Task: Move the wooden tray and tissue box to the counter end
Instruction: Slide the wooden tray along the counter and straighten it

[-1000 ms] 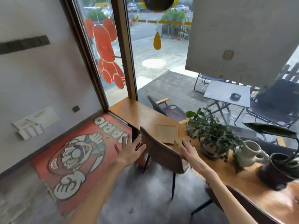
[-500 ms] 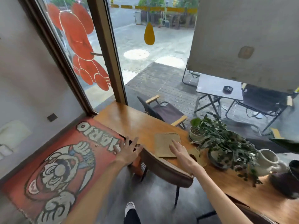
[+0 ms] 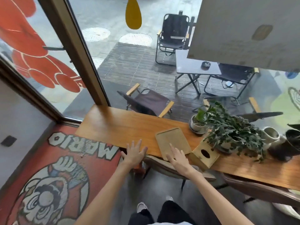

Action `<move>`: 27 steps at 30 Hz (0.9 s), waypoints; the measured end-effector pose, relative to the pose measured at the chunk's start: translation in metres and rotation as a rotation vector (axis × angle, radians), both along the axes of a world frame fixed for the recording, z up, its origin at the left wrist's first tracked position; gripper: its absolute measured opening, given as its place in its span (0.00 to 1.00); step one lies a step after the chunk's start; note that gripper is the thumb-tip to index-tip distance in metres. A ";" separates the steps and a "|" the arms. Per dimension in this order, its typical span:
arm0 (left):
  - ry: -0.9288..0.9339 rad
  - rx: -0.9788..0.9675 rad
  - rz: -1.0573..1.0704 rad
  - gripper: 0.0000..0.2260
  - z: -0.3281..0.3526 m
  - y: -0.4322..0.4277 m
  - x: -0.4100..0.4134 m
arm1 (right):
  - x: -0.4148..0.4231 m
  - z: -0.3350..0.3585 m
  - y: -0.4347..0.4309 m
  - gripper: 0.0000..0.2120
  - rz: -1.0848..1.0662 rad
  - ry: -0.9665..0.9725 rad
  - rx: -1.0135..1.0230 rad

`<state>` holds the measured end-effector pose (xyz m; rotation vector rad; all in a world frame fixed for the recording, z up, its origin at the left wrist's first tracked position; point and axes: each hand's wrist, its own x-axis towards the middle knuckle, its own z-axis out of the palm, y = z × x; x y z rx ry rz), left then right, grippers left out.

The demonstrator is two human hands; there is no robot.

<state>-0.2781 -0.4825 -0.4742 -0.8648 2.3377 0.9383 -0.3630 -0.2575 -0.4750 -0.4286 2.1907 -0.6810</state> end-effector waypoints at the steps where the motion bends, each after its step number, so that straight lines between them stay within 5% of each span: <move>1: -0.010 0.013 -0.016 0.31 -0.006 -0.002 -0.007 | -0.005 -0.002 0.001 0.35 -0.042 0.011 -0.003; 11: -0.126 0.123 -0.072 0.34 -0.044 -0.001 -0.096 | -0.083 -0.036 -0.007 0.33 -0.245 0.178 -0.060; 17: -0.189 0.377 0.156 0.36 -0.069 -0.004 -0.141 | -0.146 -0.084 -0.029 0.32 -0.308 0.041 0.043; 27: -0.319 0.484 0.321 0.34 -0.135 0.014 -0.176 | -0.187 -0.135 -0.025 0.32 -0.537 -0.088 0.218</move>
